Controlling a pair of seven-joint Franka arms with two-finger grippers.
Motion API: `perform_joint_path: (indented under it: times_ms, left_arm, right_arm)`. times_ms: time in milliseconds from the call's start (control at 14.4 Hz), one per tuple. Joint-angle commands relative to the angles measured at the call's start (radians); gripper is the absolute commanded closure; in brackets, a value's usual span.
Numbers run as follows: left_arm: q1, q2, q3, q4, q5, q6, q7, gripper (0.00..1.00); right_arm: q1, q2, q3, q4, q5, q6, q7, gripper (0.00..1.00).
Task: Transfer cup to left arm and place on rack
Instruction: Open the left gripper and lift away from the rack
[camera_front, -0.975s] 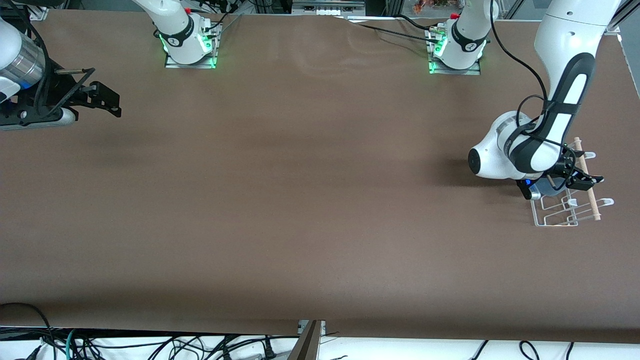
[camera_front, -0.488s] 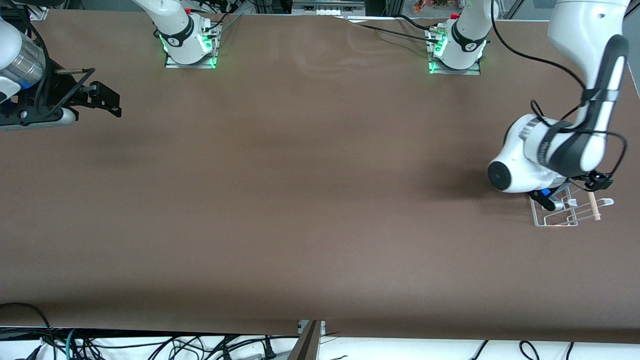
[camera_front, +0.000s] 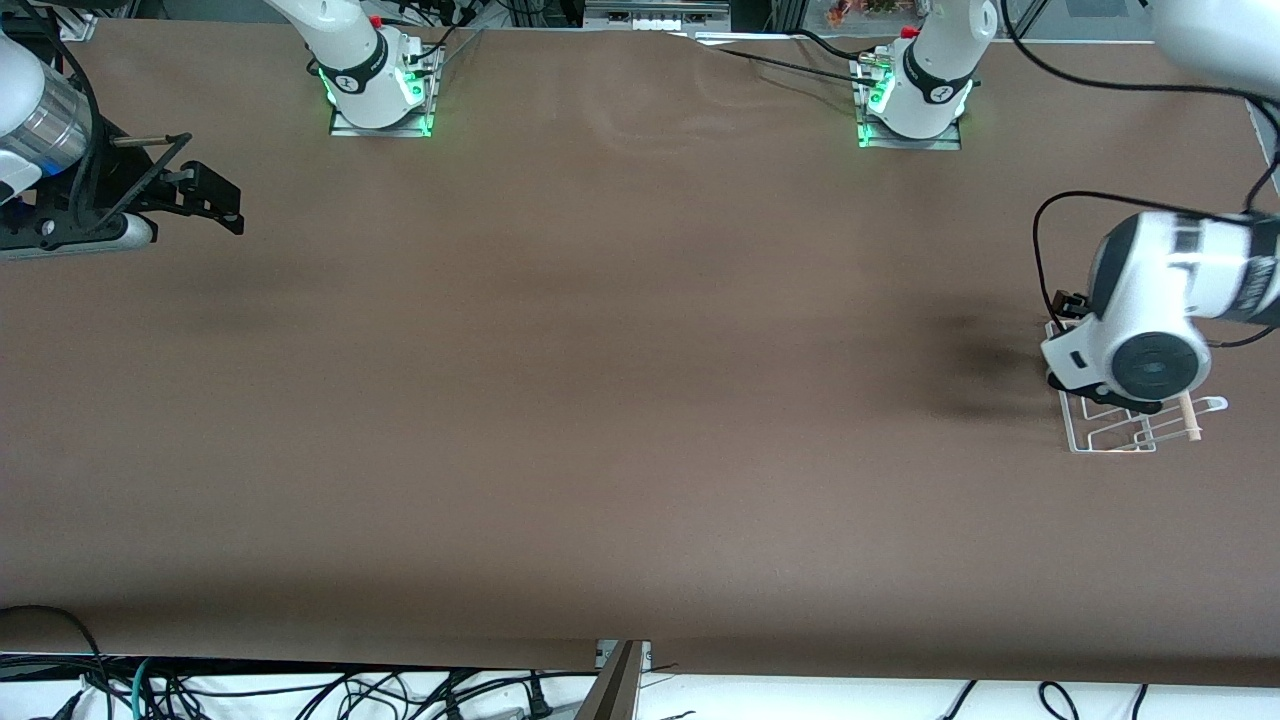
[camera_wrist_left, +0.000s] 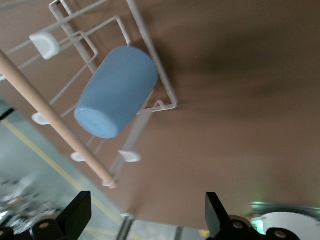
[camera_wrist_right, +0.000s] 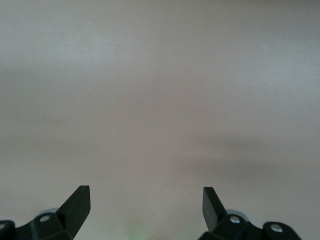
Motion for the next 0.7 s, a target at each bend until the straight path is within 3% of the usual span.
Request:
perform_joint_path:
  times_ms: [0, 139, 418, 627]
  left_arm:
    - [0.001, -0.050, -0.014, 0.076, -0.198, -0.008, -0.015, 0.00]
    - [0.001, -0.054, -0.014, 0.161, -0.272, -0.009, -0.006, 0.00]
    - [0.004, -0.054, -0.066, 0.362, -0.297, -0.011, -0.004, 0.00]
    - [-0.006, -0.042, -0.055, 0.388, -0.317, 0.056, -0.050, 0.00]
  right_arm:
    - [0.005, 0.015, 0.001, 0.030, -0.015, -0.005, -0.011, 0.01]
    - [0.005, 0.015, 0.001, 0.030, -0.017, -0.005, -0.011, 0.01]
    - [0.005, 0.015, 0.001, 0.030, -0.020, -0.005, -0.009, 0.01]
    - [0.019, 0.015, 0.001, 0.030, -0.040, -0.005, -0.002, 0.01]
